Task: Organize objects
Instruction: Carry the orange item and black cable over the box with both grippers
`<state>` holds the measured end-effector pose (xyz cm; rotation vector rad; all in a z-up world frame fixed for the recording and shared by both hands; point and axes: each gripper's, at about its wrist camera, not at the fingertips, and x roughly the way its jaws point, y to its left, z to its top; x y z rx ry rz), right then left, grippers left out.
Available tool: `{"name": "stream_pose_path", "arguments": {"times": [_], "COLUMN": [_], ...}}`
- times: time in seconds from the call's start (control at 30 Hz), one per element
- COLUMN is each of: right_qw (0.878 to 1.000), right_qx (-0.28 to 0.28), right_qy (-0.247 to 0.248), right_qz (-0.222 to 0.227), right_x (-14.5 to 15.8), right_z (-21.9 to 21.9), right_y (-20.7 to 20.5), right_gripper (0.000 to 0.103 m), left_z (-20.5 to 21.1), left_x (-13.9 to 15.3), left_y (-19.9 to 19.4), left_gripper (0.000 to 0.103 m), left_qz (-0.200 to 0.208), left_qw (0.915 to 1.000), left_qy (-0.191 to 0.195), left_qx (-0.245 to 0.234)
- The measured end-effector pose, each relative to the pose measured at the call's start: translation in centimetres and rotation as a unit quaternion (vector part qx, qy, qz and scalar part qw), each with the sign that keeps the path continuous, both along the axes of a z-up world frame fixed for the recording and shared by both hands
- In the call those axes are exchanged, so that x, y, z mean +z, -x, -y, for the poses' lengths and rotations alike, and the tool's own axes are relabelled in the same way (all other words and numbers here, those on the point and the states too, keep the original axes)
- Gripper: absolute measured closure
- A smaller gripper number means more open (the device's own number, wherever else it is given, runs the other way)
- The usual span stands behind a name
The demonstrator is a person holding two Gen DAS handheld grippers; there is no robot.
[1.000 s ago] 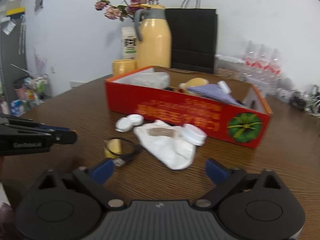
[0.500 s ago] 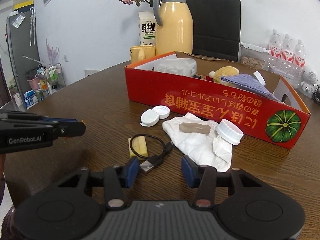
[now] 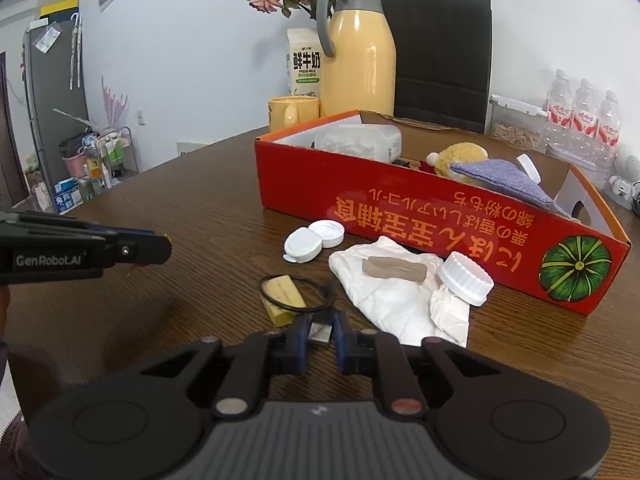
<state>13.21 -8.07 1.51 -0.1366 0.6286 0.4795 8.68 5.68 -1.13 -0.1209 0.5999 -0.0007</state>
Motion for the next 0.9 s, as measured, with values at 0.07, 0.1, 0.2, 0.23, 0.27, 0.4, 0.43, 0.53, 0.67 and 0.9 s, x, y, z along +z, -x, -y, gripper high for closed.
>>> {"name": "stream_pose_path", "arguments": {"times": [0.07,0.1,0.2,0.23,0.27,0.4,0.43,0.53,0.67,0.9], "right_qw": [1.0,1.0,1.0,1.0,1.0,1.0,1.0,0.999,0.998,0.995], "right_qx": [-0.002,-0.002,-0.004,-0.005,-0.005,-0.012,-0.013,-0.018,-0.023,-0.042], "right_qy": [-0.001,-0.001,-0.003,-0.004,-0.006,-0.015,-0.017,-0.025,-0.036,-0.048], "right_qz": [0.0,0.0,0.006,0.007,0.007,0.015,0.018,0.026,0.04,0.075], "right_x": [0.0,0.0,0.1,0.2,0.2,0.6,0.7,1.1,2.0,4.0], "right_z": [0.1,0.1,0.2,0.3,0.4,1.0,1.1,1.5,2.3,3.9], "right_y": [0.0,0.1,0.2,0.3,0.3,0.4,0.4,0.5,0.6,0.1], "right_gripper": [0.093,0.093,0.093,0.093,0.093,0.093,0.093,0.093,0.093,0.093], "left_z": [0.1,0.1,0.1,0.1,0.1,0.3,0.4,0.7,1.1,2.4], "left_x": [0.0,-0.1,0.0,0.0,0.0,0.2,0.3,0.8,1.7,3.8], "left_y": [-0.1,-0.1,-0.1,-0.1,-0.2,-0.2,-0.3,-0.4,-1.0,-2.8], "left_gripper": [0.089,0.089,0.089,0.089,0.089,0.089,0.089,0.089,0.089,0.089], "left_qz": [-0.001,-0.001,0.0,0.001,0.001,0.005,0.006,0.013,0.025,0.058], "left_qw": [1.0,1.0,1.0,1.0,1.0,1.0,1.0,0.9999,0.9997,0.9981], "left_qy": [0.0,0.0,0.0,0.0,0.0,-0.002,-0.002,-0.003,-0.002,0.0], "left_qx": [0.0,0.0,0.001,0.002,0.001,-0.001,-0.001,-0.004,-0.008,-0.021]}}
